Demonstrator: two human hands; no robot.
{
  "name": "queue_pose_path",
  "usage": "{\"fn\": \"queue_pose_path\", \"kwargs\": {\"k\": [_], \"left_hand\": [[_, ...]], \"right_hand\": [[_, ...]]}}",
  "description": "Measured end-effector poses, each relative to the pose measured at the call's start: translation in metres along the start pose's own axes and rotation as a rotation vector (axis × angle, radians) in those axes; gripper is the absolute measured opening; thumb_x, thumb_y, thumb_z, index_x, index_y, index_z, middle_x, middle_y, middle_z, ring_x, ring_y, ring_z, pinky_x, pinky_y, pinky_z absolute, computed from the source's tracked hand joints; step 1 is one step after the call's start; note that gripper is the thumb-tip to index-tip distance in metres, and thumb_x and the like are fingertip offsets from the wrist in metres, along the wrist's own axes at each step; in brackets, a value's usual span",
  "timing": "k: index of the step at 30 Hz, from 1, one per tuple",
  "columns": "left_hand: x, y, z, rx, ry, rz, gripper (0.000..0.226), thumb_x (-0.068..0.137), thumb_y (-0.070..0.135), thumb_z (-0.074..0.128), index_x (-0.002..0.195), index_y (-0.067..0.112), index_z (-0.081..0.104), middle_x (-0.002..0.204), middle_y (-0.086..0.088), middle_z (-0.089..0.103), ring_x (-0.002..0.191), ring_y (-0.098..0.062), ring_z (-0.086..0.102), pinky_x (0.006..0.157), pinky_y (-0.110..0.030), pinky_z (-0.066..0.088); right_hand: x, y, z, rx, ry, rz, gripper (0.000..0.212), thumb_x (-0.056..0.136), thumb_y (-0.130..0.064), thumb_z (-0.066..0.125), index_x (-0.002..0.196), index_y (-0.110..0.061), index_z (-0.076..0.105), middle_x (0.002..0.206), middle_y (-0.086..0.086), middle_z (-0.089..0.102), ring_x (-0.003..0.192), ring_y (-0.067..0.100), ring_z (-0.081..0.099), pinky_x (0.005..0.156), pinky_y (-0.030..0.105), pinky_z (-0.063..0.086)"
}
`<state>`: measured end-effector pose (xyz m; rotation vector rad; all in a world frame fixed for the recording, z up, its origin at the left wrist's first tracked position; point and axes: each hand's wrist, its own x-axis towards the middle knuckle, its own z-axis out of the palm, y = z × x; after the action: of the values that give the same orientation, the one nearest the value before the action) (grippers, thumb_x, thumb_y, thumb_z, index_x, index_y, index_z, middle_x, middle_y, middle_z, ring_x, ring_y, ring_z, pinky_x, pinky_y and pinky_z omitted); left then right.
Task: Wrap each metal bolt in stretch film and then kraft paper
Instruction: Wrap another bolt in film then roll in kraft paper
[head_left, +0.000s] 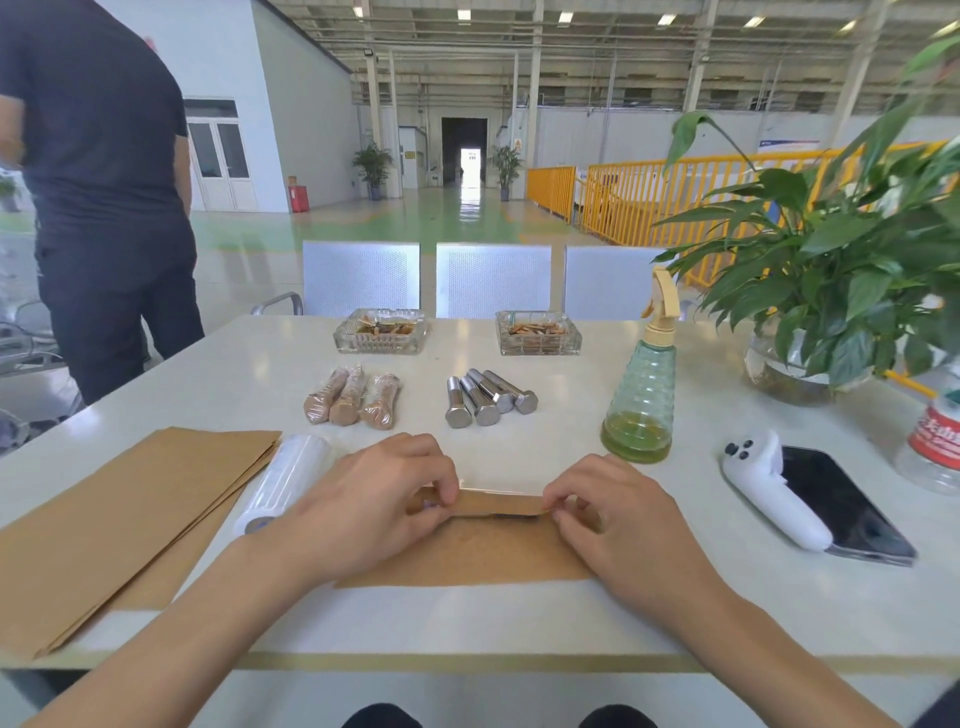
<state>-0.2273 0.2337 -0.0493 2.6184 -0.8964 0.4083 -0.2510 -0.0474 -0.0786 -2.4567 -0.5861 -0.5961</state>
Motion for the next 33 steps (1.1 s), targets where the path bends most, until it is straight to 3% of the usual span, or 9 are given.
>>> {"fn": "queue_pose_path", "kwargs": {"k": [8,13,22,27,30,33], "left_hand": [[-0.003,0.002,0.0,-0.03,0.013,-0.027,0.011,0.093,0.047,0.066,0.089,0.036,0.066,0.098,0.019,0.058,0.093,0.002,0.058,0.081,-0.028,0.051],[0.005,0.003,0.001,-0.057,0.009,-0.089,0.006,0.092,0.031,0.069,0.094,0.036,0.065,0.095,0.017,0.059,0.093,-0.003,0.057,0.085,-0.036,0.051],[0.005,-0.002,0.007,-0.066,-0.046,-0.15,0.014,0.095,0.036,0.066,0.107,0.033,0.071,0.102,0.017,0.067,0.097,-0.002,0.059,0.09,-0.033,0.05],[0.004,0.001,0.007,-0.013,-0.046,-0.142,0.019,0.094,0.04,0.064,0.112,0.034,0.069,0.106,0.018,0.066,0.101,-0.003,0.059,0.091,-0.035,0.051],[0.003,0.003,0.008,0.009,-0.039,-0.149,0.022,0.093,0.041,0.064,0.113,0.035,0.069,0.106,0.018,0.065,0.102,-0.003,0.059,0.091,-0.034,0.051],[0.002,0.004,0.008,0.016,-0.037,-0.151,0.022,0.093,0.042,0.066,0.114,0.036,0.069,0.104,0.017,0.065,0.099,-0.002,0.059,0.089,-0.031,0.05]], "right_hand": [[-0.007,-0.006,-0.001,-0.054,-0.037,-0.05,0.02,0.088,-0.018,0.071,0.092,-0.038,0.072,0.096,-0.023,0.06,0.095,0.002,0.054,0.077,0.027,0.049],[-0.01,-0.007,0.0,-0.114,-0.064,-0.072,0.019,0.089,-0.017,0.071,0.094,-0.035,0.074,0.097,-0.022,0.058,0.092,0.002,0.051,0.074,0.015,0.036],[-0.018,-0.008,-0.01,-0.21,-0.073,-0.108,0.022,0.09,-0.018,0.073,0.099,-0.037,0.076,0.101,-0.021,0.061,0.093,0.009,0.054,0.078,0.03,0.045],[-0.014,-0.018,-0.02,-0.243,-0.113,-0.08,0.019,0.095,-0.045,0.057,0.104,-0.041,0.074,0.103,-0.026,0.06,0.103,0.004,0.048,0.09,0.025,0.036],[0.004,-0.029,-0.021,-0.194,-0.075,-0.065,0.019,0.097,-0.041,0.057,0.11,-0.04,0.071,0.105,-0.021,0.062,0.102,0.007,0.049,0.088,0.029,0.039],[0.028,-0.03,-0.013,-0.184,-0.177,-0.032,0.024,0.094,-0.035,0.062,0.117,-0.038,0.069,0.111,-0.015,0.062,0.108,0.011,0.051,0.096,0.034,0.042]]}}
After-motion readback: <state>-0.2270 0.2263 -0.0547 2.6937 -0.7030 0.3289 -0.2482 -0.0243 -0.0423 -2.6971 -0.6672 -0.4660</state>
